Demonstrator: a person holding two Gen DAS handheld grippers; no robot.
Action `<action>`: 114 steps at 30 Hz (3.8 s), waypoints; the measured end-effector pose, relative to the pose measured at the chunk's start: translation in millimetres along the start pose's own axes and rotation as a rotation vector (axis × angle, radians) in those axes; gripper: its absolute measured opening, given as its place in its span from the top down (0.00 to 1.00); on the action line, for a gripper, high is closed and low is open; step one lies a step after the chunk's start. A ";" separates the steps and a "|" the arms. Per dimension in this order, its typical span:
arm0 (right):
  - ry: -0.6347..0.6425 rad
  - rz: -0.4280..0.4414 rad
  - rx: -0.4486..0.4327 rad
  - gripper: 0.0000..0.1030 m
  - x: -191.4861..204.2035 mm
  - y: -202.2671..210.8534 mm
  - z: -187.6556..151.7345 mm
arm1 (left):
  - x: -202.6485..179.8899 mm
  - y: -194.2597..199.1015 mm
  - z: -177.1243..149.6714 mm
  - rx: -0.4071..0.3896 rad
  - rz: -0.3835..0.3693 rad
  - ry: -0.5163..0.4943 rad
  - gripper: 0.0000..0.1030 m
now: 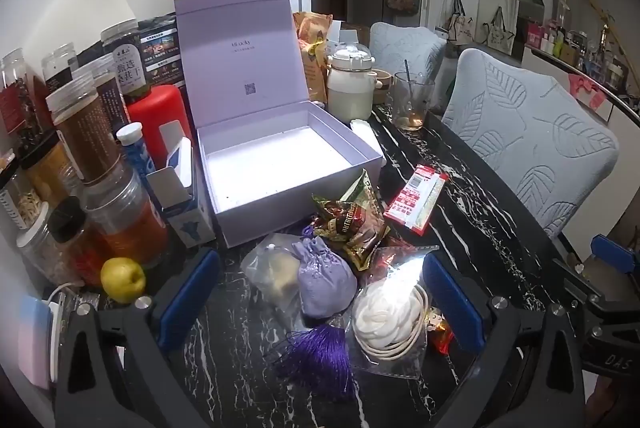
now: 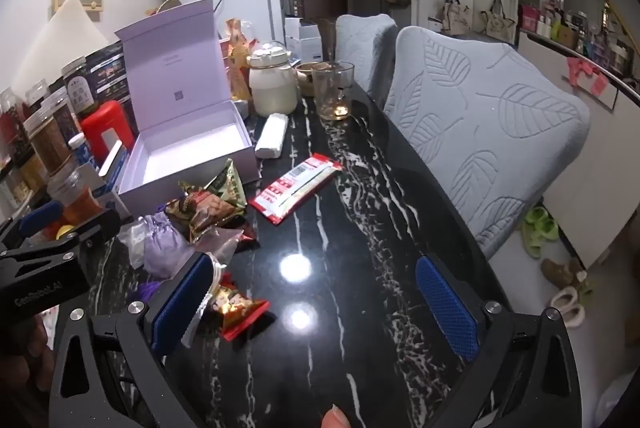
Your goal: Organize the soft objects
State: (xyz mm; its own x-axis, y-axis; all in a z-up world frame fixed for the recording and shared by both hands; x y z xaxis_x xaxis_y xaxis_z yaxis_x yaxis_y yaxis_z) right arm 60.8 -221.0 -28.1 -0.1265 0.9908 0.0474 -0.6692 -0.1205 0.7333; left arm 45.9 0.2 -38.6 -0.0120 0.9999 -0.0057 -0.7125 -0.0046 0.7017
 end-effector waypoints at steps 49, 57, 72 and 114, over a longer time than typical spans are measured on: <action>0.009 0.007 0.018 0.00 1.8 -19.5 4.9 | -5.4 -18.7 -11.1 0.065 -0.045 0.021 0.00; 0.009 0.012 0.020 0.00 3.9 -21.1 4.3 | -8.7 -19.8 -11.9 0.074 -0.049 0.017 0.00; 0.006 0.013 0.024 0.00 2.4 -22.6 2.6 | -10.7 -22.5 -11.2 0.091 -0.063 0.013 0.00; 0.024 0.072 0.053 0.00 -0.5 -16.9 -28.8 | 3.5 -16.4 -69.3 0.179 -0.110 0.075 0.00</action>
State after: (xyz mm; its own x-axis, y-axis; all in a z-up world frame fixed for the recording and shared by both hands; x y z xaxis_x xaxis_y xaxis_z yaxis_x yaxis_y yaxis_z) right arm 51.0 -221.2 -60.1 -0.1906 0.9779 0.0857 -0.6183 -0.1874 0.7633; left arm 8.9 3.0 -99.4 0.0017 0.9905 -0.1376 -0.5765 0.1134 0.8092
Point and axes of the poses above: each gripper's, at about its wrist camera, not at the fingertips, and y roughly against the way its jaws point, x to its left, z to its top, the point moved 6 cm from there along -y, roughly the way its jaws point, and after that the axes turned 5 degrees about x, right-handed, at the moved point
